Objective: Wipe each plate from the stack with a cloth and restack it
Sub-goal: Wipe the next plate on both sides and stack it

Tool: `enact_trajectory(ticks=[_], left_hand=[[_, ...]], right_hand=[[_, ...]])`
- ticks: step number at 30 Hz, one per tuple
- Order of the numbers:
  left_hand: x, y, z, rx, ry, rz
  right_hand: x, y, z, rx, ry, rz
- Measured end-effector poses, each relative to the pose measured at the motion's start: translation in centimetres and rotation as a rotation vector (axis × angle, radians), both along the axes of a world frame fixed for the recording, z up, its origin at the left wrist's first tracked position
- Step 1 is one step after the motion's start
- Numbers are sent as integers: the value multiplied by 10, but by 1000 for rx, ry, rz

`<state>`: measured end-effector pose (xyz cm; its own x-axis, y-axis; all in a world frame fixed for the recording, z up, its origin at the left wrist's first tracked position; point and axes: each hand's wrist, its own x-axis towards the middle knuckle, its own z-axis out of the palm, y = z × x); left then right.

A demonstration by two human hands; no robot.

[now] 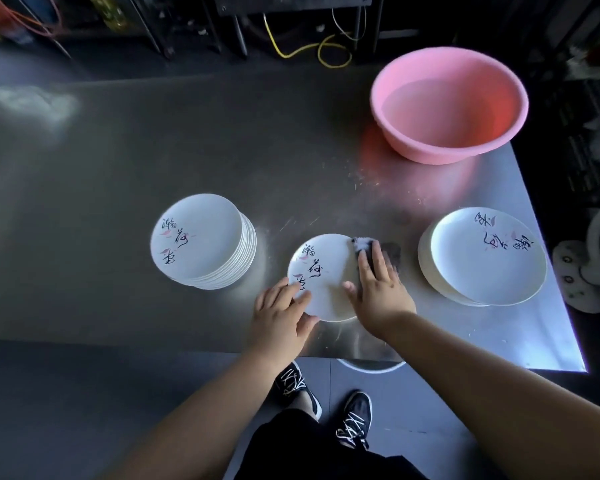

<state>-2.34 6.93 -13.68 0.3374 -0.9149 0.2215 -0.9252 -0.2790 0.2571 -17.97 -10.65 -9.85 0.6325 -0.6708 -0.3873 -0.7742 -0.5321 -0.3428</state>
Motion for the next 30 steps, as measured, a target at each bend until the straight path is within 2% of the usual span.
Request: enact_trajectory(ticks=[5, 7, 9, 15, 19, 23, 27, 30], left_hand=[[-28, -10, 7, 43, 78, 108], [-34, -11, 6, 43, 121, 57], [-36, -7, 7, 51, 125, -8], [-13, -2, 8, 83, 41, 36], [-15, -13, 8, 49, 76, 34], [-19, -13, 3, -22, 101, 18], [-26, -11, -4, 17, 106, 30], [-29, -16, -5, -10, 95, 41]], right_hand=[[-28, 49, -6, 28, 12, 24], [-43, 62, -2, 81, 47, 73], [-45, 48, 6, 94, 58, 113], [-18, -24, 7, 13, 9, 164], [-20, 29, -5, 17, 38, 51], [-39, 82, -7, 20, 72, 96], [-19, 34, -16, -70, -42, 51], [-15, 8, -29, -149, -110, 97]])
